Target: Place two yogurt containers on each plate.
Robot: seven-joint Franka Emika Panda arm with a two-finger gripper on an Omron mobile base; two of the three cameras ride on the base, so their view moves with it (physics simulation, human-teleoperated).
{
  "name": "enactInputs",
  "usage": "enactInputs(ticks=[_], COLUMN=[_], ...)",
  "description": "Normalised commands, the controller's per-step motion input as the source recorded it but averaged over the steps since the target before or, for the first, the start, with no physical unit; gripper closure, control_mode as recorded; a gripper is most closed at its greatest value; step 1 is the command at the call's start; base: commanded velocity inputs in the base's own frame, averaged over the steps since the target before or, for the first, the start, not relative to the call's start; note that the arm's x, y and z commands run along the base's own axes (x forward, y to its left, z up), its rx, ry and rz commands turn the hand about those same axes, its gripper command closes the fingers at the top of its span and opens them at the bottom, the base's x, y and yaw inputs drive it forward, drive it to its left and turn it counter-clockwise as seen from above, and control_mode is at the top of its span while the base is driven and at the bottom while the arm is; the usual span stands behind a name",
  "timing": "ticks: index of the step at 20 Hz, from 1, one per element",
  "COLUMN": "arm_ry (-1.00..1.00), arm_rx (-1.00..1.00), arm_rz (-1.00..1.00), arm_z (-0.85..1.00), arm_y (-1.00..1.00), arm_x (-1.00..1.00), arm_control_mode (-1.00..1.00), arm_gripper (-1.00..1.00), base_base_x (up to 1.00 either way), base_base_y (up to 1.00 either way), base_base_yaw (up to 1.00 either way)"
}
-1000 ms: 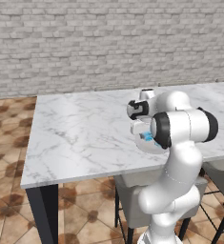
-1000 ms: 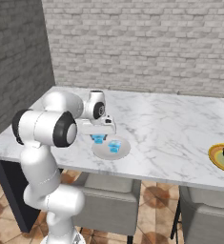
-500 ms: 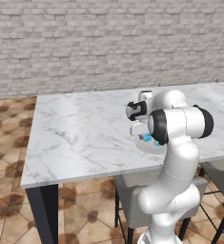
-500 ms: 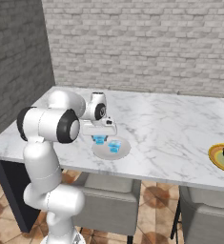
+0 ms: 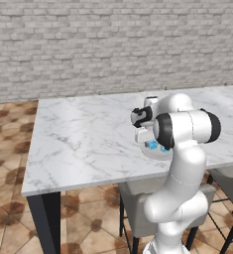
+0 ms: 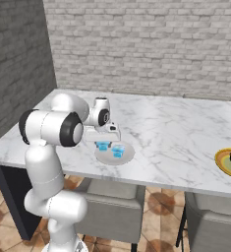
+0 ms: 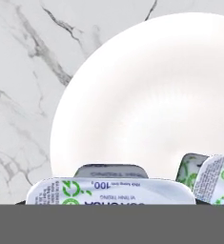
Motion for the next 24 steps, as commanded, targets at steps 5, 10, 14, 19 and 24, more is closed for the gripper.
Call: enactInputs(ticks=[5,10,14,19,24], arm_ry=[0.0,0.0,0.0,0.0,0.0], arm_rx=[0.0,0.0,0.0,0.0,0.0], arm_rz=[0.0,0.0,0.0,0.0,0.0], arm_z=[-0.13,-0.13,-0.14,-0.07,0.0], arm_y=[0.0,0.0,0.0,0.0,-0.01], arm_x=[0.05,0.14,0.16,0.13,0.01], arm_control_mode=[-1.0,-1.0,-1.0,-1.0,-1.0], arm_gripper=[1.0,1.0,1.0,-1.0,-1.0], base_base_x=[0.0,0.0,0.0,0.0,0.0], base_base_y=[0.0,0.0,0.0,0.0,0.0], base_base_yaw=[0.0,0.0,0.0,0.0,0.0])
